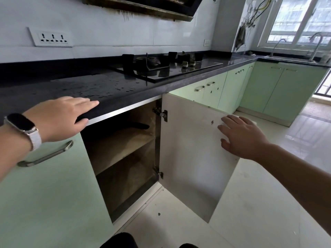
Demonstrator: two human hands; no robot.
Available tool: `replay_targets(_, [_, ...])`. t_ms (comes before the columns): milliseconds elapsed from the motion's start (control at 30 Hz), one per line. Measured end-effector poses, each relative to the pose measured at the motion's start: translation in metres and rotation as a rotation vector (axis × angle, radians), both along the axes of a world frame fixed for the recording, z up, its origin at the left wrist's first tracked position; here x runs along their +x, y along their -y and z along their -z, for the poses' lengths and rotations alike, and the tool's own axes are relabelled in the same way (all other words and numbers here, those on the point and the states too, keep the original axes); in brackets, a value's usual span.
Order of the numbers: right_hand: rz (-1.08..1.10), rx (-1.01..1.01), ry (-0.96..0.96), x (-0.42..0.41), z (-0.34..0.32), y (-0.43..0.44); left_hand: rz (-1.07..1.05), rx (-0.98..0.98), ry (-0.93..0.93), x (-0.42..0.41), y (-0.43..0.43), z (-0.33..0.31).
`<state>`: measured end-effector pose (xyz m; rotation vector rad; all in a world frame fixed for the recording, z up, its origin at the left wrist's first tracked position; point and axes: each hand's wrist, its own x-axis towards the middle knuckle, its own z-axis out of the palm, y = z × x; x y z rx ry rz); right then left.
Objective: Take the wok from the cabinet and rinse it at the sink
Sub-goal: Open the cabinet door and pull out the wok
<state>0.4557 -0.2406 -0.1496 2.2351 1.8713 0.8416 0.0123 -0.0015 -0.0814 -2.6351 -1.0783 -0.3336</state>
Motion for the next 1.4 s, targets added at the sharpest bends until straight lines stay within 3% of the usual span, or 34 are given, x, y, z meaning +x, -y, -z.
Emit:
replay_targets(300, [-0.045, 0.032, -0.007, -0.010, 0.004, -0.015, 0.030, 0.060, -0.031, 0.000, 0.000, -0.001])
replay_targets(500, [-0.094, -0.038, -0.134, -0.055, 0.001, -0.062, 0.043, 0.090, -0.045, 0.000, 0.000, -0.001])
replay_targets(900, [-0.050, -0.168, -0.869, -0.115, 0.041, -0.210, 0.051, 0.135, -0.026, 0.002, -0.007, 0.001])
replay_targets(1400, [-0.097, -0.185, -0.970, -0.135, 0.100, -0.318, 0.117, 0.202, 0.005, -0.001, -0.018, 0.008])
